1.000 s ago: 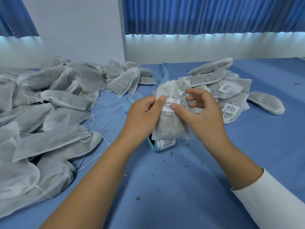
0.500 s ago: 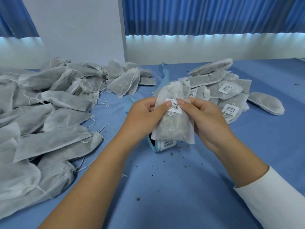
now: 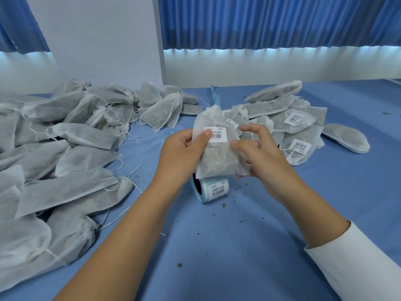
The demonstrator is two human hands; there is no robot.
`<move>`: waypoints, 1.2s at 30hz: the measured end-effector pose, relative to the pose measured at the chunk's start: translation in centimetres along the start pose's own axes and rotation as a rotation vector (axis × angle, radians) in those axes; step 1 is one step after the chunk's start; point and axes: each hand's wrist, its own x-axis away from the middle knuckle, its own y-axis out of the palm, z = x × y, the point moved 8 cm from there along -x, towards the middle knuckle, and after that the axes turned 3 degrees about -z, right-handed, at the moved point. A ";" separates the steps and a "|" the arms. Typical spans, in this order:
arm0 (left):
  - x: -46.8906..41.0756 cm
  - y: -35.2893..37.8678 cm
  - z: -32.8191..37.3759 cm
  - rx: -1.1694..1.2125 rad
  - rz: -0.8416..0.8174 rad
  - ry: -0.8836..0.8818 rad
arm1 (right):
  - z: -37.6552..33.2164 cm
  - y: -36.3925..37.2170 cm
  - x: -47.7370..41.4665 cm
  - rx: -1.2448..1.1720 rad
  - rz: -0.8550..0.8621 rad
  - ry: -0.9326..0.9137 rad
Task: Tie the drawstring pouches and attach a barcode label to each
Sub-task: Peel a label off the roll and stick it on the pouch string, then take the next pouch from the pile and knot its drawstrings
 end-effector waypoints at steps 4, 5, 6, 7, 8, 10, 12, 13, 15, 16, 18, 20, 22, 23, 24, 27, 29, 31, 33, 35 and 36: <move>-0.2 -0.9 -0.2 0.025 0.095 -0.013 | -1.1 0.9 0.7 0.115 -0.034 -0.165; -0.2 -1.0 -0.2 0.018 0.108 -0.012 | -1.0 1.3 0.8 0.115 -0.073 -0.171; -0.2 -1.2 -0.3 0.006 0.119 -0.014 | -0.8 1.7 0.8 0.107 -0.114 -0.174; -0.3 -1.3 -0.4 -0.006 0.126 -0.016 | -0.8 2.0 0.8 0.096 -0.149 -0.177; -0.3 -1.3 -0.4 -0.013 0.131 -0.020 | -0.8 2.0 0.6 0.091 -0.176 -0.182; -0.5 -1.6 -0.6 -0.017 0.146 -0.033 | -0.8 1.9 0.4 0.104 -0.205 -0.182; -0.6 -1.8 -0.7 -0.006 0.157 -0.050 | -0.9 1.1 0.0 0.103 -0.171 -0.177; -0.6 -1.7 -0.7 0.033 0.151 -0.064 | -1.2 0.3 -0.3 0.054 -0.108 -0.190; -0.4 -1.3 -0.7 0.134 0.129 -0.096 | -1.9 -1.9 -0.8 -0.176 0.047 -0.236; -0.4 -1.3 -0.7 0.154 0.124 -0.103 | -2.0 -2.7 -1.0 -0.302 0.081 -0.245; -0.3 -1.1 -0.6 0.156 0.124 -0.100 | -1.8 -3.2 -1.2 -0.455 0.075 -0.223; -0.3 -1.1 -0.6 0.151 0.126 -0.088 | -1.2 -2.5 -1.2 -0.448 0.056 -0.165; -0.2 -1.1 -0.5 0.145 0.131 -0.062 | -0.4 -1.6 -1.1 -0.360 0.042 -0.108; -0.2 -1.2 -0.4 0.134 0.136 -0.041 | -0.1 -1.0 -1.1 -0.303 0.024 -0.090; -0.2 -1.3 -0.2 0.122 0.143 -0.021 | 0.2 -0.6 -1.0 -0.250 0.002 -0.077; -0.4 -2.2 0.1 0.093 0.183 0.033 | 0.8 -0.1 -1.0 -0.148 -0.030 -0.056; -0.7 -3.4 0.2 0.004 0.226 0.054 | 1.0 -0.1 -1.0 -0.107 -0.037 -0.056; -1.2 -4.8 0.3 -0.319 0.238 0.075 | 1.2 0.0 -1.0 -0.077 -0.037 -0.051; -1.8 -6.1 -0.1 -0.797 0.193 0.042 | 1.5 0.0 -1.1 -0.057 -0.032 -0.037; -2.2 -7.5 -1.2 -1.173 0.115 -0.097 | 1.7 0.2 -1.1 -0.040 -0.032 -0.024; -2.0 -8.3 -1.8 -1.301 0.083 -0.212 | 1.8 0.2 -1.2 -0.032 -0.032 -0.019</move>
